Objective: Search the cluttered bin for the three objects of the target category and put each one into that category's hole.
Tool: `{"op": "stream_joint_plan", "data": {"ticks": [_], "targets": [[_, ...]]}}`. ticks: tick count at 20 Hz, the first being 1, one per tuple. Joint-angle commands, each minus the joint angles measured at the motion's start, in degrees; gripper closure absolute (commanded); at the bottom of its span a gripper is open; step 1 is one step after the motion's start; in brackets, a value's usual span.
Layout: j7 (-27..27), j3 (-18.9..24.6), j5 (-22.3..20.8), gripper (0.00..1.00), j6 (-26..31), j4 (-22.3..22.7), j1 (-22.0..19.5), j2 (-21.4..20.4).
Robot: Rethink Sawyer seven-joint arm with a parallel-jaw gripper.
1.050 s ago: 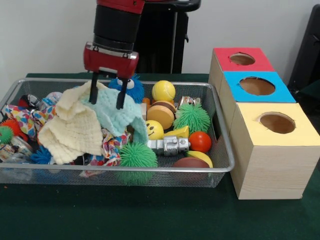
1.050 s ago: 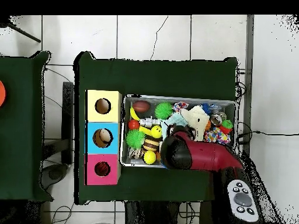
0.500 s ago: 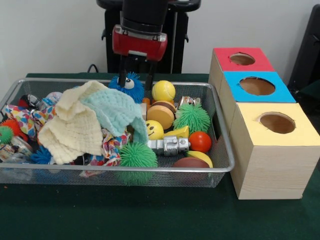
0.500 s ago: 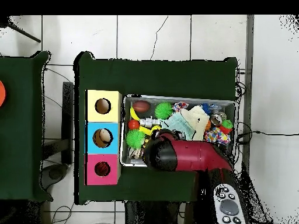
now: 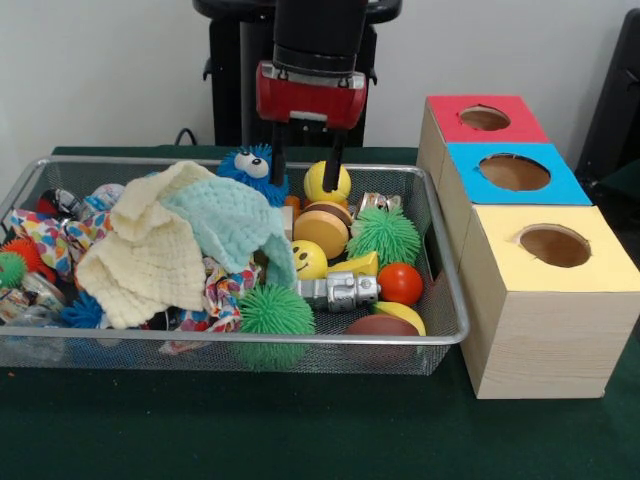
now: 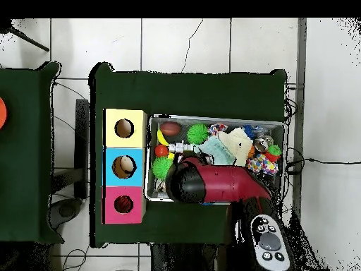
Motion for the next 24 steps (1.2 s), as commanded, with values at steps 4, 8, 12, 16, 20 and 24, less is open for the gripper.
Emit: {"op": "stream_joint_plan", "data": {"ticks": [4, 8, 12, 16, 20, 24], "targets": [[5.6, 7.2, -2.6, 0.0, -13.5, 2.1, -4.0, 9.9], [5.2, 5.9, -2.6, 0.0, -14.3, 1.1, -3.0, 12.1], [4.7, 5.2, -2.3, 0.0, -15.0, -0.3, -2.6, 15.2], [4.9, 4.3, -2.7, 0.0, -17.0, -1.7, -2.4, 17.9], [4.4, 2.3, -3.4, 0.0, -17.5, -3.3, -1.7, 19.3], [3.7, 0.2, -3.9, 0.0, -17.5, -4.8, -1.8, 19.6]]}}
